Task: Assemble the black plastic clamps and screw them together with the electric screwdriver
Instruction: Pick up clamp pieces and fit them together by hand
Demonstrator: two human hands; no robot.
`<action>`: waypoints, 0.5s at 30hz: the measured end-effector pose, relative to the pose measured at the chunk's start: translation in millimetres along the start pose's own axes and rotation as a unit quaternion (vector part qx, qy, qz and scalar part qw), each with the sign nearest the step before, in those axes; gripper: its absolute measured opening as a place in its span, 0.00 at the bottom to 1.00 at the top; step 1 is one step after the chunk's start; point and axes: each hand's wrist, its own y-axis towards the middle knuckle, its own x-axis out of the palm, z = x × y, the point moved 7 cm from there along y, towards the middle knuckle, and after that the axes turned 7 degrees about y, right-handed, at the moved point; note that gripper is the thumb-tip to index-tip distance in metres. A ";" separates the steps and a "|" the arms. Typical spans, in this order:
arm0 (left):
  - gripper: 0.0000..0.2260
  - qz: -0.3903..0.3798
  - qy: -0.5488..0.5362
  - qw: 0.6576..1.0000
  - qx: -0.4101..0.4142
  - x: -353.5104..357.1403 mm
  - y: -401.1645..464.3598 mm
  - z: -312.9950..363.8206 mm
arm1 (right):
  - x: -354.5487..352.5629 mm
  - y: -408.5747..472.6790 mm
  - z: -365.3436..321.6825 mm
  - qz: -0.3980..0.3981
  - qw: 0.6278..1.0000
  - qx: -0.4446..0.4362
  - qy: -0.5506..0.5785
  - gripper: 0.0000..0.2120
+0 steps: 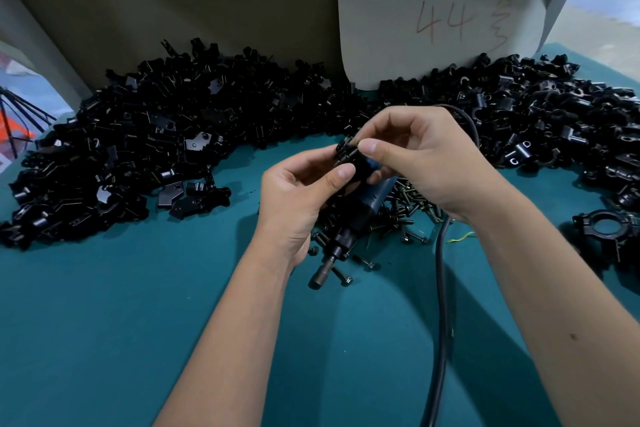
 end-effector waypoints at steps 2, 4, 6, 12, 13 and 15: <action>0.14 0.006 0.009 1.000 0.004 -1.2 0.2 0.9 | 2.1 0.1 -0.4 0.001 1.000 -0.002 -0.009 0.02; 0.13 0.012 0.009 1.000 0.003 -3.1 0.4 1.7 | 4.8 -0.1 -0.9 -0.001 1.000 -0.004 -0.018 0.03; 0.12 0.013 0.005 1.000 -0.001 -4.1 0.3 3.3 | 6.8 0.2 -3.4 0.000 0.997 -0.019 -0.070 0.03; 0.16 0.007 0.016 1.000 -0.011 -2.2 -0.5 2.8 | 23.8 -0.8 -7.2 -0.012 0.961 -0.064 -0.268 0.11; 0.14 0.007 0.019 1.000 -0.010 -2.4 -0.5 3.1 | 25.9 -0.8 -6.7 -0.010 0.957 -0.063 -0.282 0.13; 0.12 -0.001 0.041 0.999 0.009 -2.4 -0.6 6.2 | 27.4 -0.6 -7.3 0.007 0.952 -0.065 -0.300 0.17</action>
